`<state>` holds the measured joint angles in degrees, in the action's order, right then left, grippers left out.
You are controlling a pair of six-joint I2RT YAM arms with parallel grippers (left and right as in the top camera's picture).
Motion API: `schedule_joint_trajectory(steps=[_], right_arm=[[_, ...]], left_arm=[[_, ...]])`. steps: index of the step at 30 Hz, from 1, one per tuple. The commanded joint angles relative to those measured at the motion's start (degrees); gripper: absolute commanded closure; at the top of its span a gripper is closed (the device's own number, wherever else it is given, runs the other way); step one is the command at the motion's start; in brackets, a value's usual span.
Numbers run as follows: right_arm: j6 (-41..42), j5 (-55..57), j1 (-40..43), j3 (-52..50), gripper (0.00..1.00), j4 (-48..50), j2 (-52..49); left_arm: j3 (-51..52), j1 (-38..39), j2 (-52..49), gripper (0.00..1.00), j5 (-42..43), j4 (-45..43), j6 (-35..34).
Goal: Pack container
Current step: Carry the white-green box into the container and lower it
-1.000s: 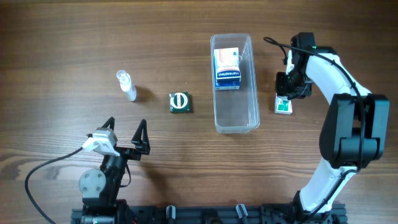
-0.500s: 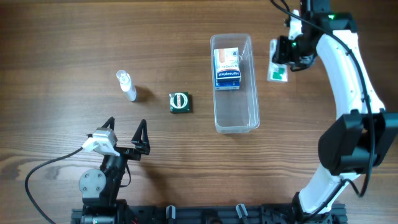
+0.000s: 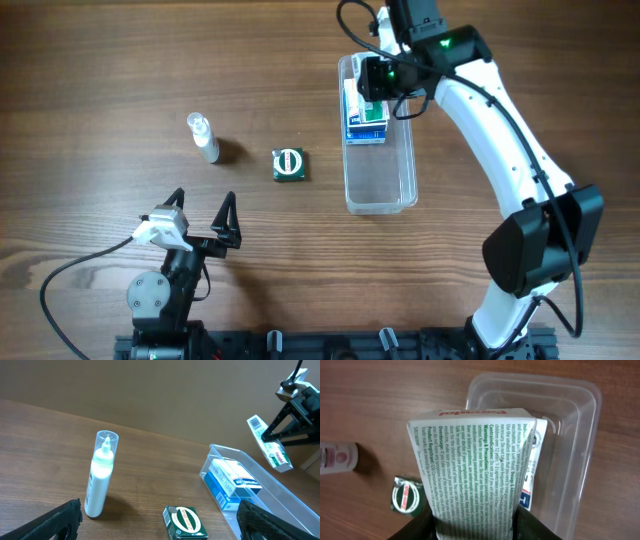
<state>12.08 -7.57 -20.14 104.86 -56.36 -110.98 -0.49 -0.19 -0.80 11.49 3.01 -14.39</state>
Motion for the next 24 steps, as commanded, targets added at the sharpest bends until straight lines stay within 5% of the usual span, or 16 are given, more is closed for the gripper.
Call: schedule_joint_trajectory(steps=[1, 24], right_arm=[[1.88, 2.01, -0.26, 0.76, 0.55, 1.36, -2.97], [4.52, 4.96, -0.26, 0.79, 0.52, 2.78, -9.46]], left_arm=[[0.17, -0.46, 0.42, 0.00, 0.68, 0.28, 0.68], [0.17, -0.46, 0.42, 0.00, 0.68, 0.28, 0.68]])
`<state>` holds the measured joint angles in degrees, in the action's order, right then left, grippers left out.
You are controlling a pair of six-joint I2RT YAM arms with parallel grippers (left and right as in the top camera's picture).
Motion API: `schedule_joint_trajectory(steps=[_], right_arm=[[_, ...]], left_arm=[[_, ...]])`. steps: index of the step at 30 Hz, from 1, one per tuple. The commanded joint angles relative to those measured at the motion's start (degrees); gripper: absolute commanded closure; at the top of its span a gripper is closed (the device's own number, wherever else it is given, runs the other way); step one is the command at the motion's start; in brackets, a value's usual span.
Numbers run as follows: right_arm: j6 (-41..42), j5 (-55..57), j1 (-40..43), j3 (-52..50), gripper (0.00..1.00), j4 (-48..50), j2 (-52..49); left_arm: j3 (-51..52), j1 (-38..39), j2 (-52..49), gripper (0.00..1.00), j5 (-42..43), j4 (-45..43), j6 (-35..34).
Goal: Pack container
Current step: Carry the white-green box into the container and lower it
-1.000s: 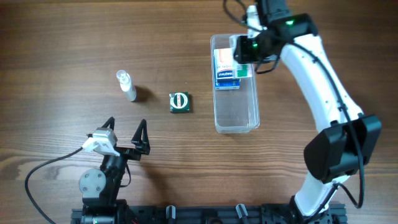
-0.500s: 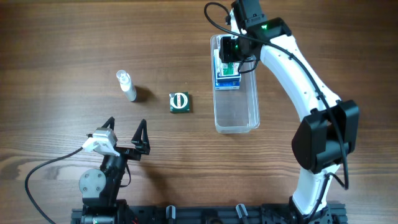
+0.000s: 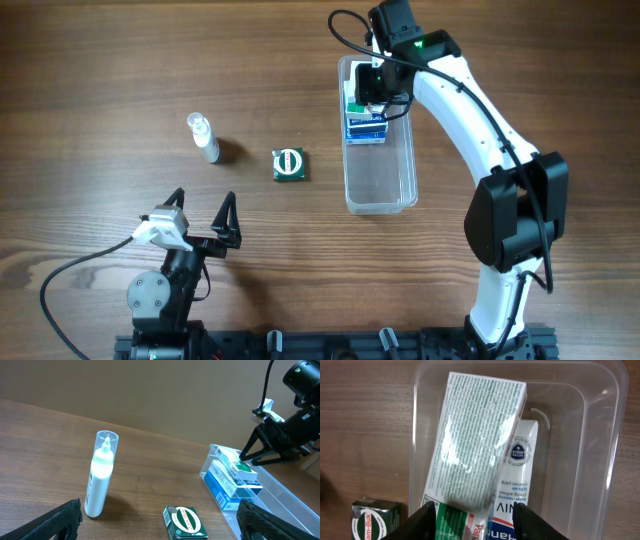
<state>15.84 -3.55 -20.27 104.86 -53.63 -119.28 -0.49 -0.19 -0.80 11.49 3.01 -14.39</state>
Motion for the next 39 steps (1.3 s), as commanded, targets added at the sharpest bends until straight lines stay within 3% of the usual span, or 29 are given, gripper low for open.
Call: schedule_joint_trajectory(steps=[1, 3, 8, 13, 26, 39], right_arm=[[0.68, 0.94, -0.15, 0.81, 0.54, 0.24, -1.16], [0.66, 0.72, -0.15, 0.92, 0.62, 0.48, -0.83], [0.66, 0.52, -0.15, 1.01, 0.71, 2.45, 0.07], [0.72, -0.37, -0.24, 1.01, 0.93, 4.83, 0.17], [1.31, -1.79, -0.90, -2.54, 0.96, 5.38, -0.42], [1.97, 4.15, -0.90, -2.89, 0.96, 3.17, -0.42]], left_arm=[[0.17, -0.46, 0.42, 0.00, 0.68, 0.28, 0.68], [0.17, -0.46, 0.42, 0.00, 0.68, 0.28, 0.68], [0.17, -0.46, 0.42, 0.00, 0.68, 0.28, 0.70], [0.17, -0.46, 0.42, 0.00, 0.68, 0.28, 0.68], [0.17, -0.46, 0.42, 0.00, 0.68, 0.28, 0.68], [0.17, -0.46, 0.42, 0.00, 0.68, 0.26, 0.70]])
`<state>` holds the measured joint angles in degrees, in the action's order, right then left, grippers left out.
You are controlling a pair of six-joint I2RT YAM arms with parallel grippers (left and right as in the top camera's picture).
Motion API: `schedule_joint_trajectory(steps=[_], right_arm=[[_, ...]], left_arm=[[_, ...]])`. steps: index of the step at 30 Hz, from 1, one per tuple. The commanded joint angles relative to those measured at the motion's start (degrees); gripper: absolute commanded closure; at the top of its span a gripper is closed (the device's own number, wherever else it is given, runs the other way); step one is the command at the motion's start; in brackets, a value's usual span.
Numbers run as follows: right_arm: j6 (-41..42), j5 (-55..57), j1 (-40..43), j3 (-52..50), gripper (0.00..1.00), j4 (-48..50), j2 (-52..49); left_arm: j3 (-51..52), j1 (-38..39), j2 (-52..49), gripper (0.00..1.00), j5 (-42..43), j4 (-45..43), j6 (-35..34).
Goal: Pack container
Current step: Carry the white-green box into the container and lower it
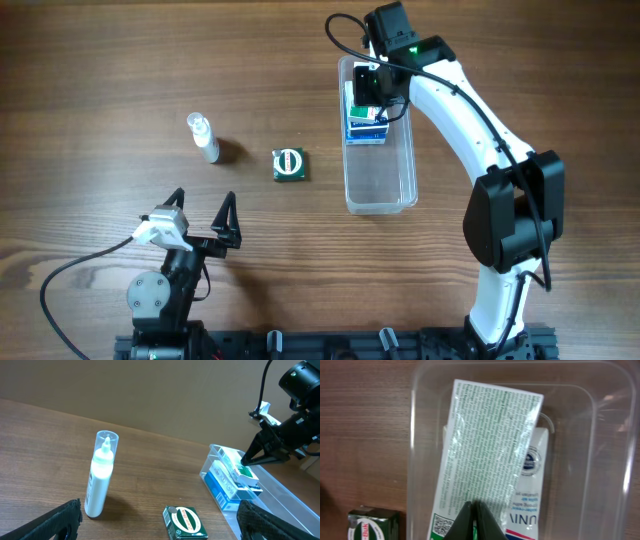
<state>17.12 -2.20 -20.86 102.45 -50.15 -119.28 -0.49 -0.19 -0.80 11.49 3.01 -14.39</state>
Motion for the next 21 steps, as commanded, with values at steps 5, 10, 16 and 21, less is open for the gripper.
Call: schedule_joint_trajectory(steps=[5, 10, 16, 21], right_arm=[[0.90, 2.60, -0.31, -0.61, 0.96, -0.26, -0.42], [0.92, 2.58, -0.35, -0.87, 0.96, -0.37, -0.52], [1.11, 2.16, -0.35, -2.36, 0.96, -0.13, -0.52], [1.07, 2.16, -0.35, -4.17, 0.96, 1.16, -0.52]], left_arm=[[0.17, -0.46, 0.42, 0.00, 0.68, 0.28, 0.68], [0.17, -0.46, 0.42, 0.00, 0.68, 0.26, 0.68], [0.17, -0.46, 0.42, 0.00, 0.68, 0.26, 0.68], [0.17, -0.46, 0.42, 0.00, 0.68, 0.28, 0.68]])
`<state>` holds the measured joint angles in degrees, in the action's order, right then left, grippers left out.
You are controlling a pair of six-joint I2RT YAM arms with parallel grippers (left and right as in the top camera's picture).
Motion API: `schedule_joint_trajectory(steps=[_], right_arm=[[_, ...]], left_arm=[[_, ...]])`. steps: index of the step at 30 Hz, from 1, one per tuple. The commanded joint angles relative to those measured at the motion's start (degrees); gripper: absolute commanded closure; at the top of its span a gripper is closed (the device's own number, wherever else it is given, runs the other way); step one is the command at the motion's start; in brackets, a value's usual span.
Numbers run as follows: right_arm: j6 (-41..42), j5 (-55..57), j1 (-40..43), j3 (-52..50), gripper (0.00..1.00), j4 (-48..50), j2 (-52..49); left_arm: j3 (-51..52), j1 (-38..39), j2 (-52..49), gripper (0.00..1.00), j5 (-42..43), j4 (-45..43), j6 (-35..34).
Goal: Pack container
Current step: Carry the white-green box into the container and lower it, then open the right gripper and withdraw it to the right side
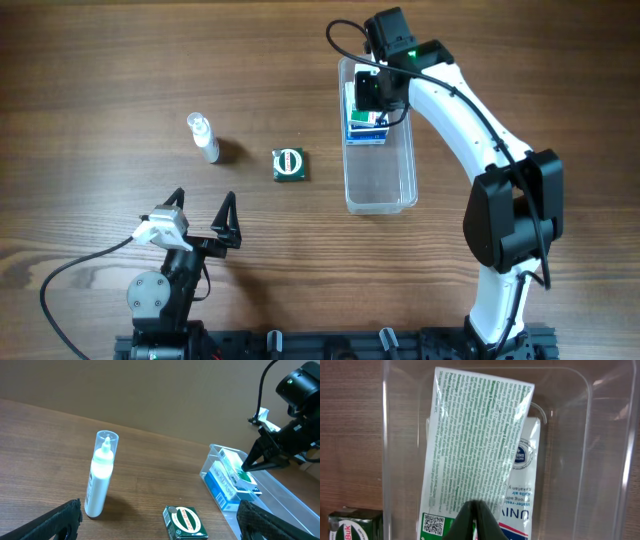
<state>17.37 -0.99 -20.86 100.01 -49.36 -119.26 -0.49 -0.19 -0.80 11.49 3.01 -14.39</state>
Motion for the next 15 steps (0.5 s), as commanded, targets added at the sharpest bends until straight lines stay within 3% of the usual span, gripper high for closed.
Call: schedule_joint_trajectory(steps=[1, 10, 13, 15], right_arm=[[0.74, 0.98, -0.35, -1.73, 0.96, 0.72, -0.55], [-0.42, 0.98, -0.28, 4.61, 0.90, -0.66, 0.92], [-0.85, 1.25, -0.11, 5.53, 0.77, -0.81, 3.76], [-0.83, 1.22, 0.96, 5.53, 0.59, -0.85, 6.45]], left_arm=[[0.17, -0.46, 0.42, 0.00, 0.68, 0.28, 0.68], [0.17, -0.46, 0.42, 0.00, 0.68, 0.26, 0.68], [0.17, -0.46, 0.42, 0.00, 0.68, 0.28, 0.68], [0.17, -0.46, 0.42, 0.00, 0.68, 0.26, 0.68]])
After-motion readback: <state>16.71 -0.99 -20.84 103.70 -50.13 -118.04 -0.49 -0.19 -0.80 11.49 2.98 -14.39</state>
